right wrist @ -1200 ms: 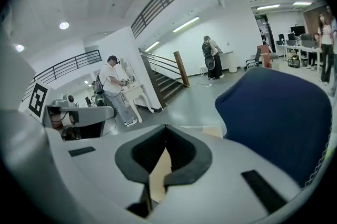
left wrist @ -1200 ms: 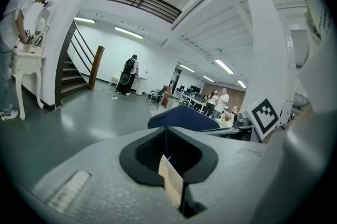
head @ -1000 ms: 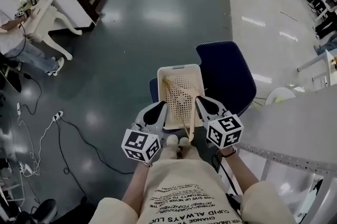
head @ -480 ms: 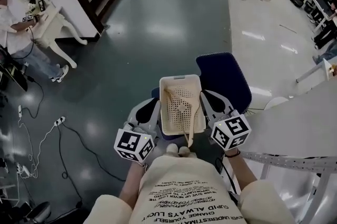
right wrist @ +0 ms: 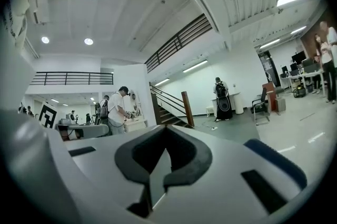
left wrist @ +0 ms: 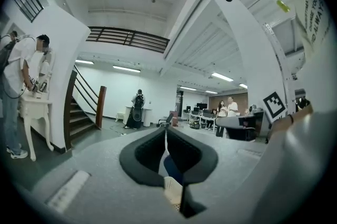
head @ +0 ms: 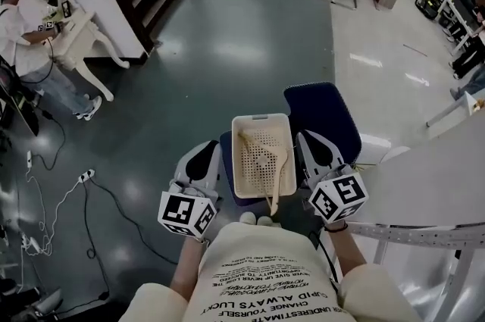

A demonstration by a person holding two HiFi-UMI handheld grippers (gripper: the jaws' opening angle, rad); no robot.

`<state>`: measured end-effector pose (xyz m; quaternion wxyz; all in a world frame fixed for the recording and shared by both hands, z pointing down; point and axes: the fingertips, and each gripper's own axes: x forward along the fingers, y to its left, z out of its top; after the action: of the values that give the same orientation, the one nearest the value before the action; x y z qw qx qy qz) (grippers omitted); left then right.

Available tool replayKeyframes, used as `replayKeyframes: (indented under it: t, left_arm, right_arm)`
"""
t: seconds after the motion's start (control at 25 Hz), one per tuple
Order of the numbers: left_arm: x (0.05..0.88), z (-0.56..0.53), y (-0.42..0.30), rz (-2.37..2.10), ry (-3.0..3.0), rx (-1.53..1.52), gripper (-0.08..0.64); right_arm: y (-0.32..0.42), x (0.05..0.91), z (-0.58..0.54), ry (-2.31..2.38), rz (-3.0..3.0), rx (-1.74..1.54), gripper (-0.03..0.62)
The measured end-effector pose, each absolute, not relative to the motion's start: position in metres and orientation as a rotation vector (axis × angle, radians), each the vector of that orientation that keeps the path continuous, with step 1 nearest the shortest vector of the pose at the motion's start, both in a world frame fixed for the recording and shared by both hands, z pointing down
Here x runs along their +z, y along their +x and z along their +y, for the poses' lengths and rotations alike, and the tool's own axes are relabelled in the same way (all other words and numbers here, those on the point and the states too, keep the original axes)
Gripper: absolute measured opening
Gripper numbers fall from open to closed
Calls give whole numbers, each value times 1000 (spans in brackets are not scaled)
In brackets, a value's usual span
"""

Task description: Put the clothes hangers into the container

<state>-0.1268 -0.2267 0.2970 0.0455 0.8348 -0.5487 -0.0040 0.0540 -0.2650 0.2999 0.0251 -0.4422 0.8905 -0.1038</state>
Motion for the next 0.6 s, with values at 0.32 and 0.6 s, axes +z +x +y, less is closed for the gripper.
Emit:
replayKeyframes:
  t: [0.32,0.6]
  left_arm:
    - [295,-228,-136,-1708,2537,-15,28]
    - [302,-227,-139,-1709,2523,15,28]
  right_arm:
    - [55,301,-264,-1406,2755,-285,2]
    - [54,305,-263,-1423,2761,-273,2]
